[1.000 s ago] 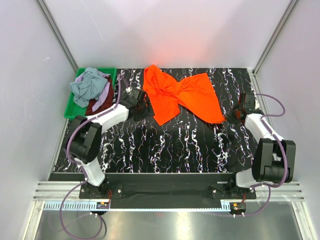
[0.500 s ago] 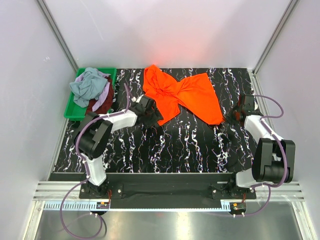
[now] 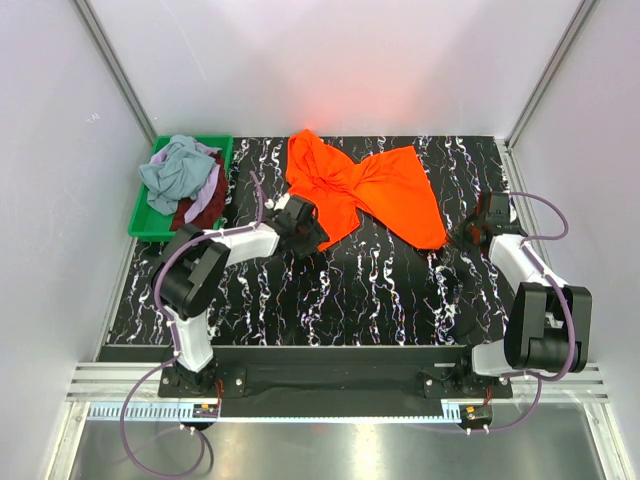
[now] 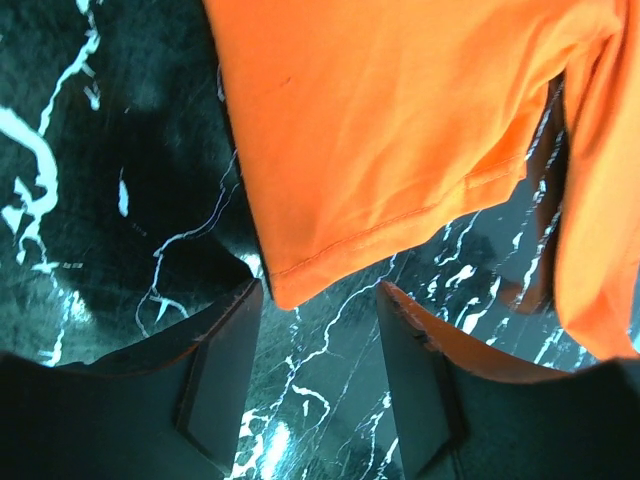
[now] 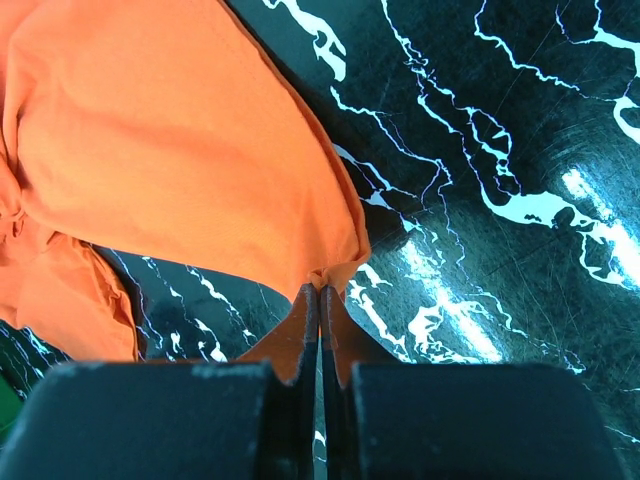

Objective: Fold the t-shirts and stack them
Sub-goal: Flatten the tshirt out

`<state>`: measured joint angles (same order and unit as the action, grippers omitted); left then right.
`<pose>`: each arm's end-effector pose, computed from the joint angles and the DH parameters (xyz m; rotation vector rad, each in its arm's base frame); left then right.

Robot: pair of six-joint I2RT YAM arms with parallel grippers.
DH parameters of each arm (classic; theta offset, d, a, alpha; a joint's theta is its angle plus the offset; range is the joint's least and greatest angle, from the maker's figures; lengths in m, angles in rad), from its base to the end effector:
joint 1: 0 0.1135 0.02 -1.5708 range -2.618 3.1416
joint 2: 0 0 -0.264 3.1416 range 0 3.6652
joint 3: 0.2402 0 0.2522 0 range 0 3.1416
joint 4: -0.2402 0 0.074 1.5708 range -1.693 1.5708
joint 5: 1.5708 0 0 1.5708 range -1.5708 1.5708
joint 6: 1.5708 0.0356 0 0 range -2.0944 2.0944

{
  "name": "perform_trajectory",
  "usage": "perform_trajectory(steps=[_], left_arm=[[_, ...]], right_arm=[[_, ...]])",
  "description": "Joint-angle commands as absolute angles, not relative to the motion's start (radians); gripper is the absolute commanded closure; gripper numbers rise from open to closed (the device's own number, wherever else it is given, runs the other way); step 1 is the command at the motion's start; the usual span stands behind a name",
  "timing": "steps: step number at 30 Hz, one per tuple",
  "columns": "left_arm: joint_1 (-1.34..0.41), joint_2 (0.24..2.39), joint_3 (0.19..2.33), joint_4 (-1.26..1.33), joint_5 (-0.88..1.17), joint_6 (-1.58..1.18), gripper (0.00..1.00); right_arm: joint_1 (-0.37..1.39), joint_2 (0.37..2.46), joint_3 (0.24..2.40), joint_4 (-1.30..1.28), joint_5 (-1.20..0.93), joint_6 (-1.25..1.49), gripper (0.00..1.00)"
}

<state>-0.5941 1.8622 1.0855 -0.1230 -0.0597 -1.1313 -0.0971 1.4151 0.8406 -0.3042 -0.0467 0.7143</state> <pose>0.3167 -0.2114 0.1517 -0.7131 2.4892 -0.6356 0.2860 -0.0262 0.2072 0.9581 2.2834 0.3263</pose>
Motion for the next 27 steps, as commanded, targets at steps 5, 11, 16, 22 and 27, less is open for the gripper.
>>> perform_trajectory(steps=[5, 11, 16, 22, 27], left_arm=[[-0.609, 1.904, 1.121, -0.242, -0.147, -1.147, 0.50], [-0.611, 1.942, 1.163, -0.325, -0.190, -1.154, 0.54], [-0.614, 1.967, 1.204, -0.368, -0.209, -1.143, 0.60], [-0.641, 2.014, 1.302, -0.465, -0.252, -1.115, 0.72], [-0.660, 2.042, 1.327, -0.502, -0.265, -1.117, 0.93]], right_arm=[[-0.091, 1.364, 0.828, -0.267, -0.051, 0.729, 1.00], [-0.091, 1.364, 0.844, -0.287, -0.046, 0.724, 1.00], [-0.091, 1.345, 0.827, -0.273, -0.058, 0.733, 1.00], [-0.091, 1.347, 0.828, -0.271, -0.072, 0.729, 1.00], [-0.091, 1.332, 0.827, -0.272, -0.081, 0.727, 1.00]])
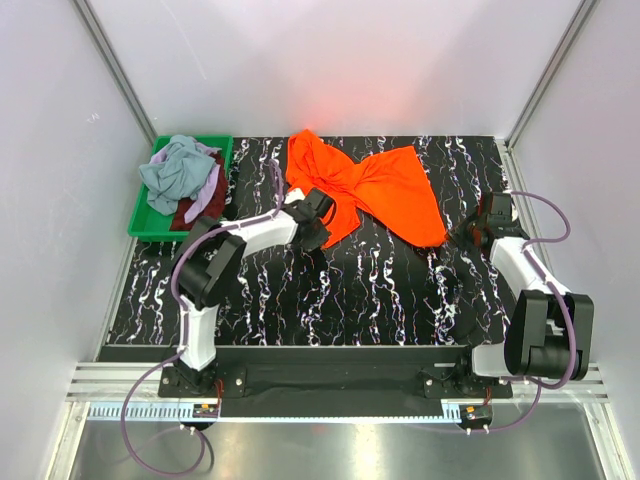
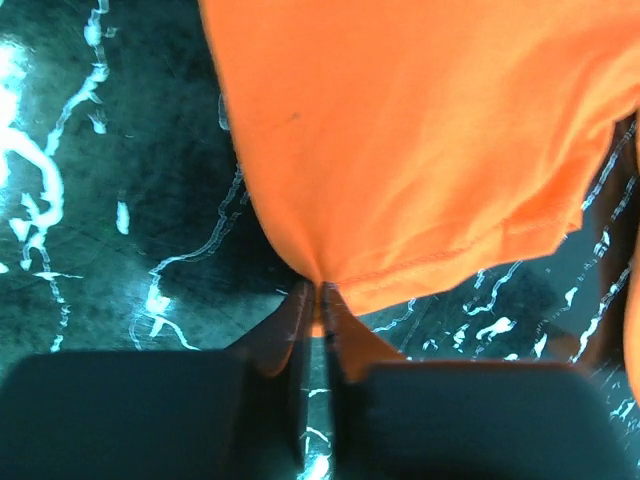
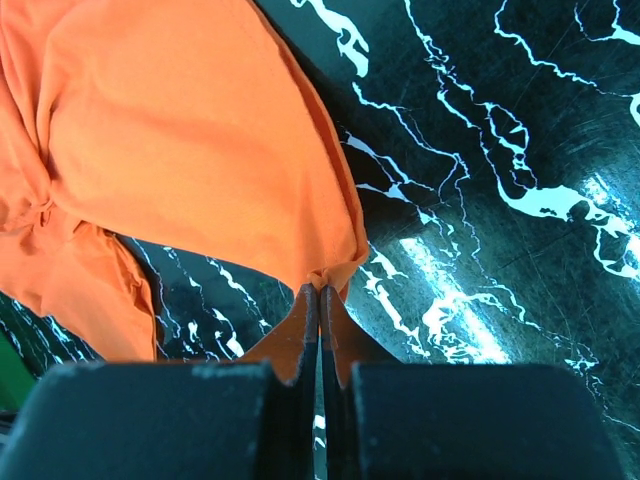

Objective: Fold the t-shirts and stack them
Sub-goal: Flatten the tshirt out

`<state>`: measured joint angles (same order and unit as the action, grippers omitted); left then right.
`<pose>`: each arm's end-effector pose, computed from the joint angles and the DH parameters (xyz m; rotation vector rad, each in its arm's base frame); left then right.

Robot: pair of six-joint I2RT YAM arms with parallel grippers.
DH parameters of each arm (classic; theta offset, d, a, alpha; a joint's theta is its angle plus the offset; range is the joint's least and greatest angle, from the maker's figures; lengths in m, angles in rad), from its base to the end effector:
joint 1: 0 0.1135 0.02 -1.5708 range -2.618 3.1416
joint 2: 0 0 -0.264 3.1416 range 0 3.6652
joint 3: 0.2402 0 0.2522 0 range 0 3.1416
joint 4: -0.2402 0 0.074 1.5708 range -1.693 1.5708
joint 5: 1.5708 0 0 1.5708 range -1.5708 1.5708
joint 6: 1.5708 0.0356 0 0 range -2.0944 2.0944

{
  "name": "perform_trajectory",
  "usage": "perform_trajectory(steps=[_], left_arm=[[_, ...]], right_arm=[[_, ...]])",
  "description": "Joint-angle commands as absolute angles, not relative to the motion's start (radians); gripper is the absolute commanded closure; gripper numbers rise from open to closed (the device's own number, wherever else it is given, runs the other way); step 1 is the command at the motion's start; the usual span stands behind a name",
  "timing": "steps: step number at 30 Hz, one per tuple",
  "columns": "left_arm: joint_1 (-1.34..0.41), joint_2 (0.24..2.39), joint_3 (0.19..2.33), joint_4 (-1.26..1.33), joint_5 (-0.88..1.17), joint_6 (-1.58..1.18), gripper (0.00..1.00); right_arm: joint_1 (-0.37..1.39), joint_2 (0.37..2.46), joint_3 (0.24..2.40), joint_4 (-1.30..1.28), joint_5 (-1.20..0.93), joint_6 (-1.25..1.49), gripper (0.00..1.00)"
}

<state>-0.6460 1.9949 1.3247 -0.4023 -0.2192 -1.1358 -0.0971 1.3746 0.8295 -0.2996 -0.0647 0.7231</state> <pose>0.3319 -0.2406 0.1535 -0.7121 2.5445 -0.3399 0.2807 -0.0250 0.2148 0.9475 2.2549 0.3614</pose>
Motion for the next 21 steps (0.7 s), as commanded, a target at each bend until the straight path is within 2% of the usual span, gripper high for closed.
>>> perform_trajectory(steps=[1, 4, 11, 17, 21], left_arm=[[-0.661, 2.039, 1.324, -0.505, -0.270, -1.118, 0.99], [-0.661, 1.974, 1.305, -0.525, -0.303, -1.082, 1.00], [-0.627, 1.576, 1.339, -0.615, -0.429, -0.873, 1.00], [-0.595, 1.317, 1.552, -0.754, -0.558, -0.712, 1.00], [-0.557, 1.250, 1.757, -0.817, -0.558, -0.629, 1.00]], right_arm=[[-0.091, 1.328, 0.828, -0.276, -0.081, 0.726, 1.00], [-0.091, 1.319, 0.848, -0.305, -0.065, 0.703, 1.00], [-0.095, 1.278, 1.075, -0.529, 0.106, 0.655, 1.00], [-0.094, 1.227, 1.391, -0.676, 0.199, 0.620, 1.00], [-0.095, 1.215, 1.605, -0.770, 0.275, 0.623, 1.00]])
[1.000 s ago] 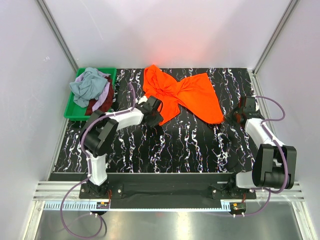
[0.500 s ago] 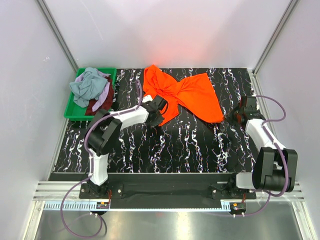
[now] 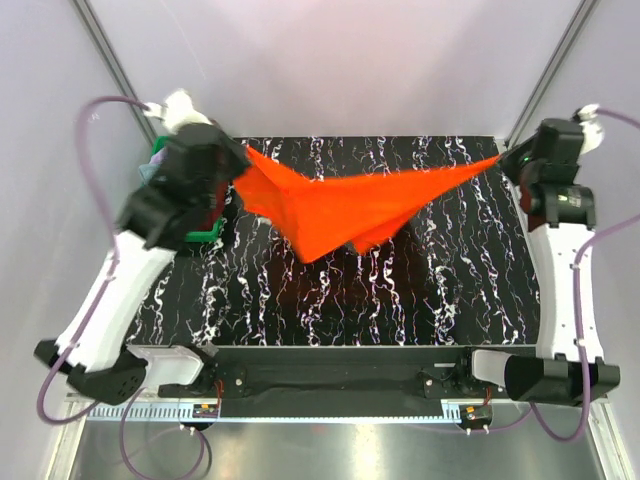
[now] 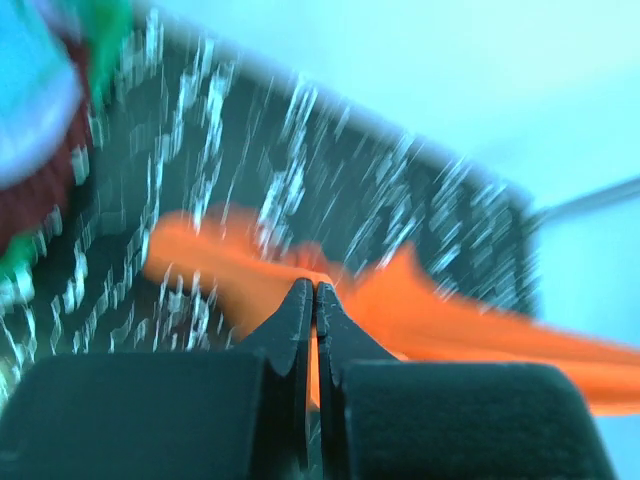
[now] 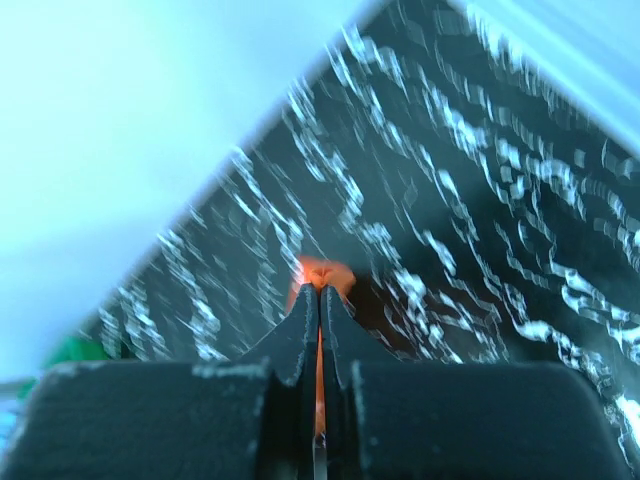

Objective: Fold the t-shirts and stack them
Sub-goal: Flatten the tshirt out

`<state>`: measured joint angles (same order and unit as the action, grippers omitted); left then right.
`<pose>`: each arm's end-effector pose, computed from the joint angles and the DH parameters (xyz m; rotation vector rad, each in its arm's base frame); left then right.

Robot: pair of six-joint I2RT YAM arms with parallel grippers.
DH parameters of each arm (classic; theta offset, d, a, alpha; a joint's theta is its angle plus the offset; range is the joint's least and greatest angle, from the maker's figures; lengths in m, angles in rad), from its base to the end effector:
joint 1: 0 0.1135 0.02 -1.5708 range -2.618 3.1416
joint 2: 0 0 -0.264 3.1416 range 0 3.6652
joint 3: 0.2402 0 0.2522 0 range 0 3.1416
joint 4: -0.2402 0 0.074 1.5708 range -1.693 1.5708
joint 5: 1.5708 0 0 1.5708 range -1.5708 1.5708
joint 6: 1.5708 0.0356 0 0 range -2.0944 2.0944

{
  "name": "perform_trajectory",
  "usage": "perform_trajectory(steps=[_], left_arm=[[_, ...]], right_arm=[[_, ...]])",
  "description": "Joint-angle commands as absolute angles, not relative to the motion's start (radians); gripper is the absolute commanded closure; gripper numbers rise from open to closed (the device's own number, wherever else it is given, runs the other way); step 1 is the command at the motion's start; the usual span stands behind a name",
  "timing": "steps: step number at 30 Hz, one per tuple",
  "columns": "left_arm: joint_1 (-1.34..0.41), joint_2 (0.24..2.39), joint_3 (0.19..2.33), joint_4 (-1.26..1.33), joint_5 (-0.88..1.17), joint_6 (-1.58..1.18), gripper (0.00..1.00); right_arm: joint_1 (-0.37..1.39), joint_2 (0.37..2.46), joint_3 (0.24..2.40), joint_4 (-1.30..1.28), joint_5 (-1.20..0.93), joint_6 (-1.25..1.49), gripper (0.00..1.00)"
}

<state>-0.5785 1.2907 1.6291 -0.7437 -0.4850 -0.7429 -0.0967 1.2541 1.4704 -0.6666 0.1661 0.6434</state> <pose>0.2227 -0.1256 0.4635 -0.4703 1.8905 -0.4022 0.2606 -0.0312 0.4281 0.8274 1.8417 0.1798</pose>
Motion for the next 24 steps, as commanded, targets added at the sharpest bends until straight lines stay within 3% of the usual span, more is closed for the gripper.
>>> perform_trajectory(steps=[1, 6, 14, 24], left_arm=[[-0.554, 1.255, 1.807, -0.842, -0.545, -0.599, 1.00], [-0.551, 1.296, 2.073, -0.976, -0.499, -0.555, 1.00], [-0.506, 1.334, 2.152, -0.931, -0.457, -0.473, 1.00], [-0.351, 1.502, 2.342, -0.773, -0.200, -0.414, 1.00]], right_arm=[[-0.095, 1.213, 1.638, -0.782, 0.269, 0.629, 1.00], [-0.094, 1.198, 1.770, -0.825, 0.244, 0.624, 1.00], [-0.095, 1.215, 1.799, -0.711, 0.200, 0.569, 1.00], [-0.095, 1.279, 1.885, -0.451, 0.028, 0.519, 1.00]])
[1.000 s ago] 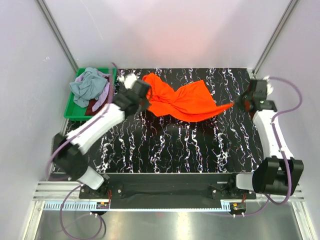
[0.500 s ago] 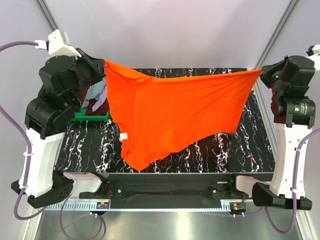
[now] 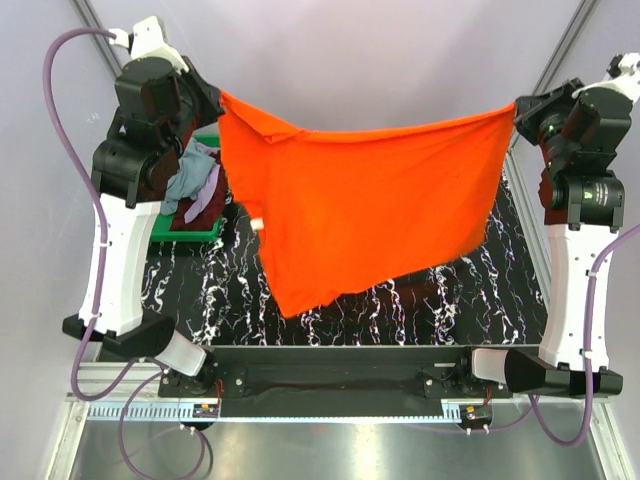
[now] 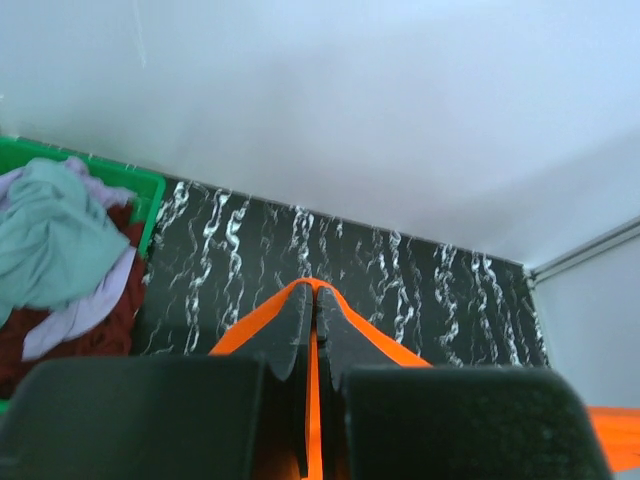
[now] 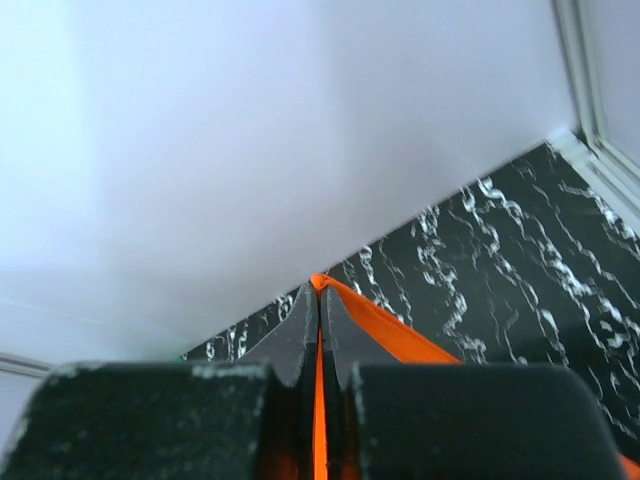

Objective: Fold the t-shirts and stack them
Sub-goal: Flatten the tshirt out

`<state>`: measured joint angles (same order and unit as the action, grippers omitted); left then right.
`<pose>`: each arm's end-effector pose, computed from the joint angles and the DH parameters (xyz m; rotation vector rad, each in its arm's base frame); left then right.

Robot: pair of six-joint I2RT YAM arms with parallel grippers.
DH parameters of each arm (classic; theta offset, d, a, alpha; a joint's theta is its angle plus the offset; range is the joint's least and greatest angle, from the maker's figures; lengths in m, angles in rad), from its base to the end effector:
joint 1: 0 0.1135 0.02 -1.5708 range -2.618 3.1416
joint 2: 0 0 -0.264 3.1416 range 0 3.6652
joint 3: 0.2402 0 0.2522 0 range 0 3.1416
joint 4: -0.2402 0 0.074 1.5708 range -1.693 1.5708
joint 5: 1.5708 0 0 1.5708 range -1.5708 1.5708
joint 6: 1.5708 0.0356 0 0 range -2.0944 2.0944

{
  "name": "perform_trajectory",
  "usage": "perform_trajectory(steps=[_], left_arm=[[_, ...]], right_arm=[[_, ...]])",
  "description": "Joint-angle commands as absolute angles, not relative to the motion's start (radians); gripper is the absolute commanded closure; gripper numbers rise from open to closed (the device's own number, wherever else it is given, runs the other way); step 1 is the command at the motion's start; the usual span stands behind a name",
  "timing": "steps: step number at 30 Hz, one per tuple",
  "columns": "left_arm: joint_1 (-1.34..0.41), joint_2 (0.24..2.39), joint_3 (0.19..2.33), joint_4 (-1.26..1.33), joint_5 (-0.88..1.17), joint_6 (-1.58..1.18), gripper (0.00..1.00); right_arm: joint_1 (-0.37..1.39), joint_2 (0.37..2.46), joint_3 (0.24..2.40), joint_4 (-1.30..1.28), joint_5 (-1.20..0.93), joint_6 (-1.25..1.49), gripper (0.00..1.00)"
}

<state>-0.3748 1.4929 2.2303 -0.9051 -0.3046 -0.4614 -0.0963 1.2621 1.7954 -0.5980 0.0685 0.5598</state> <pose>0.2337 -0.0804 0.5678 -0.2989 1.7177 -0.3506 0.2282 -0.0245 0.5341 0.5793 1.5382 0.2989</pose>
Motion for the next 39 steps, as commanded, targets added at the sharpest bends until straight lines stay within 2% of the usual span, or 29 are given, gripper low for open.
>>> perform_trajectory(steps=[1, 15, 24, 30, 34, 39], left_arm=[[-0.350, 1.512, 2.359, -0.766, -0.192, -0.411, 1.00], [-0.351, 1.442, 2.375, -0.727, -0.155, -0.393, 1.00], [-0.351, 1.252, 2.326, -0.673, -0.066, -0.498, 1.00], [-0.350, 1.282, 2.313, -0.753, -0.008, -0.574, 1.00], [-0.350, 1.334, 2.336, -0.781, -0.041, -0.558, 1.00], [-0.330, 1.400, 2.309, -0.646, -0.086, -0.491, 1.00]], right_arm=[[-0.095, 1.288, 1.908, -0.457, 0.029, 0.508, 1.00], [-0.095, 1.276, 1.996, -0.474, 0.063, 0.469, 1.00], [-0.095, 1.157, 2.072, -0.560, 0.081, 0.489, 1.00], [-0.095, 1.115, 2.011, -0.563, 0.086, 0.508, 1.00], [-0.095, 1.143, 1.991, -0.540, 0.083, 0.499, 1.00], [-0.095, 1.221, 1.988, -0.459, 0.061, 0.500, 1.00]])
